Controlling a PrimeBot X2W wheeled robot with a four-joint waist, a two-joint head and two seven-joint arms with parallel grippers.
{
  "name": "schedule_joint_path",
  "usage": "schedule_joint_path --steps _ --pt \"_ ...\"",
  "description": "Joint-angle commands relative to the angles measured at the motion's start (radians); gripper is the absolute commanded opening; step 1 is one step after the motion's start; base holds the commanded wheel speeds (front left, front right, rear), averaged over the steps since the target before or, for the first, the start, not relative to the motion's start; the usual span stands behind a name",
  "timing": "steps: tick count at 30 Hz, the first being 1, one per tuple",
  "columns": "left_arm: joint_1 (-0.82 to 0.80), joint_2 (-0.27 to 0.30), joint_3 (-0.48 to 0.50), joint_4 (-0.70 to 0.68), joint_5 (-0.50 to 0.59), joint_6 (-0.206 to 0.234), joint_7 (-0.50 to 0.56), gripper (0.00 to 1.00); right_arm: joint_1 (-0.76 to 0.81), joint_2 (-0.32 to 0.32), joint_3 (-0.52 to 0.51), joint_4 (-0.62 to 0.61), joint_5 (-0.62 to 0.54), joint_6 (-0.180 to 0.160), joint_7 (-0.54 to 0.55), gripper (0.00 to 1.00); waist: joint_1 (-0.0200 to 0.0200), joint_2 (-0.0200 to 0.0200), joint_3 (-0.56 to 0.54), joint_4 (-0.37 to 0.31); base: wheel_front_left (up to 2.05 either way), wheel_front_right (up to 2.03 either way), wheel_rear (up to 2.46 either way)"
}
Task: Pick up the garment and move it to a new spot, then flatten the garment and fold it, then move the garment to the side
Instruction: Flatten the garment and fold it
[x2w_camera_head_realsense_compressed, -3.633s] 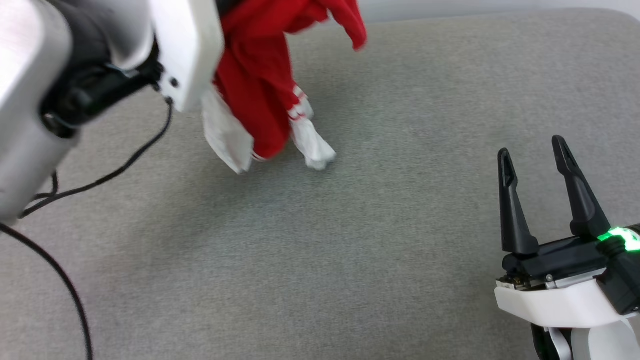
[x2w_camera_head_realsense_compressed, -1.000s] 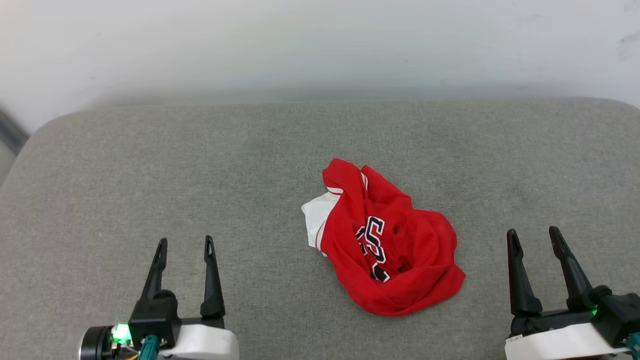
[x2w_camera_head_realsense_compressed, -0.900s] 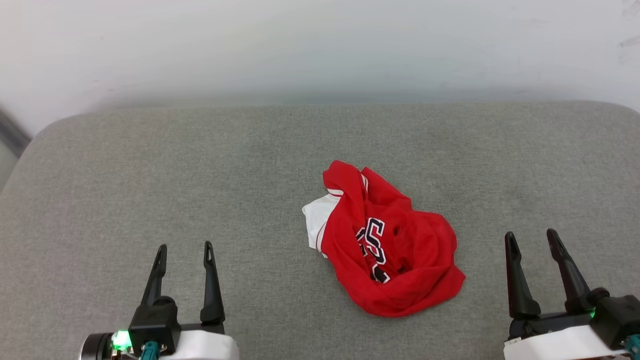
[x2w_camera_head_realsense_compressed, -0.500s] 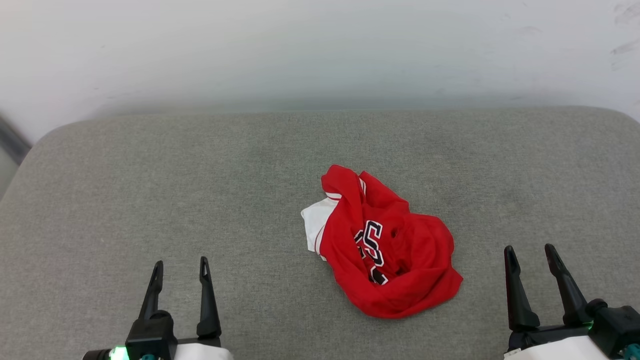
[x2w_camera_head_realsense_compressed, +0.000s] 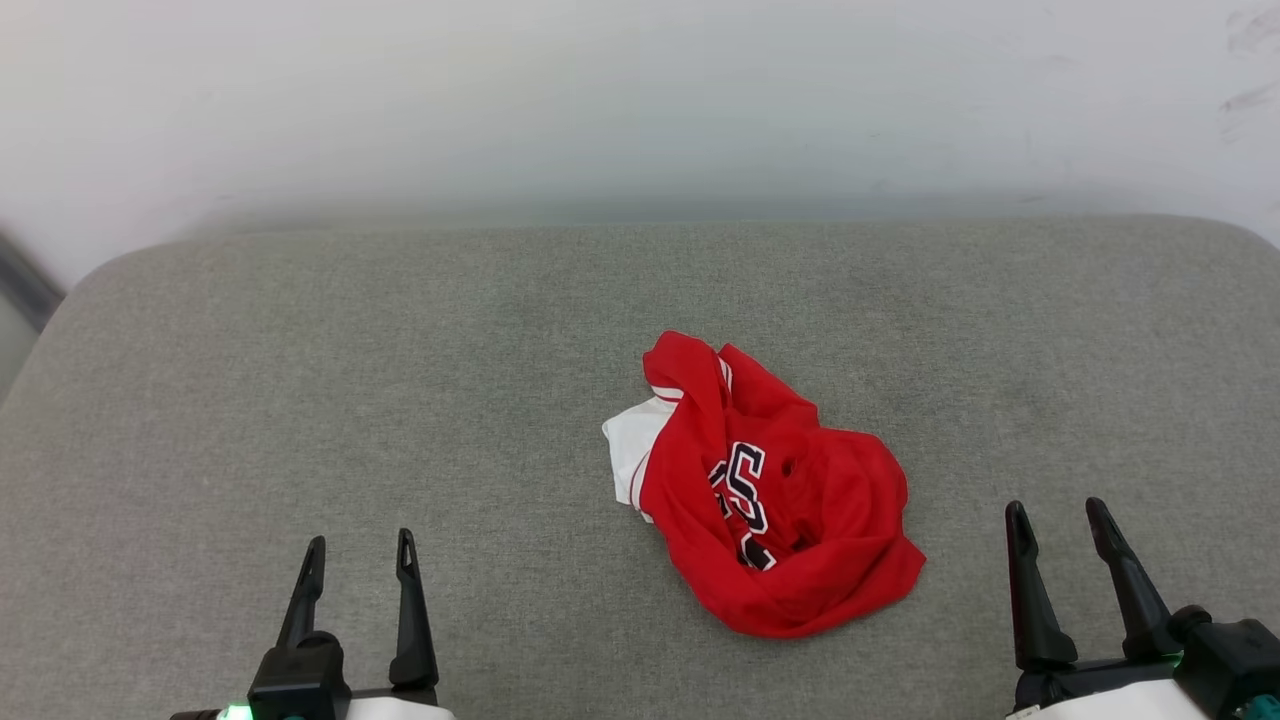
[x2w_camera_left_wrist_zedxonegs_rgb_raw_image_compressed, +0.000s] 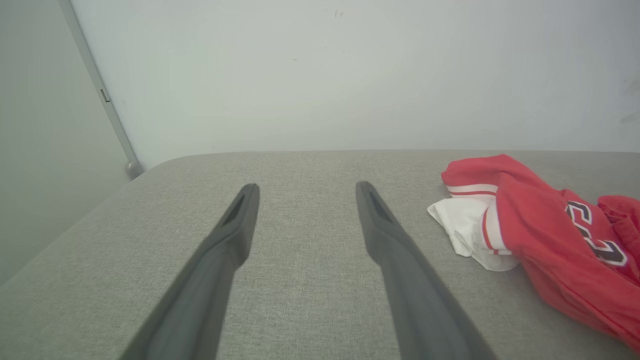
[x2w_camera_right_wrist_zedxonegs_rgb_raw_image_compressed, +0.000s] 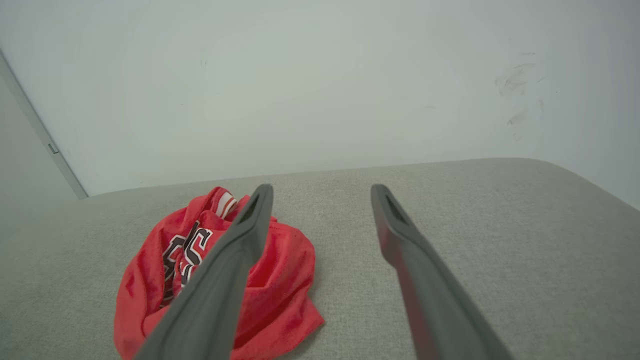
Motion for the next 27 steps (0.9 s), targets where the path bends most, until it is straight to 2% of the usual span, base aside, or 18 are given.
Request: schedule_joint_path --steps 1,5,8,17,22,27 --pt "0.003 0.0 0.006 0.004 0.003 -0.004 -0.003 1.0 0.001 0.002 0.0 0.0 0.0 0.0 -0.002 1.0 0.0 0.0 0.001 0.0 0.0 0.0 0.0" --pt "-0.039 -0.004 0.013 0.017 0.009 -0.037 -0.003 1.0 -0.006 0.002 0.001 -0.006 -0.002 0.0 -0.002 1.0 0.0 0.0 0.007 0.002 0.0 0.0 0.0" --pt "-0.099 0.015 0.015 0.049 0.016 -0.074 -0.003 1.0 -0.017 0.002 0.004 -0.009 -0.006 0.0 -0.002 1.0 0.0 0.0 0.016 0.003 0.0 0.0 0.0" --pt "-0.436 0.097 0.005 0.176 0.029 -0.199 0.0 1.0 -0.059 0.002 0.003 -0.027 -0.02 0.0 -0.002 1.0 0.0 0.0 0.076 -0.004 0.0 0.0 0.0" --pt "-0.644 0.13 -0.037 0.263 0.032 -0.266 0.076 1.0 -0.082 0.002 0.005 -0.047 -0.024 0.0 -0.002 1.0 0.0 0.0 0.128 -0.013 0.0 0.0 0.0" --pt "-0.809 0.166 -0.1 0.329 -0.02 -0.311 0.226 1.0 -0.11 0.002 0.008 -0.059 -0.025 0.0 -0.002 1.0 0.0 0.0 0.177 -0.029 0.0 0.0 0.0"
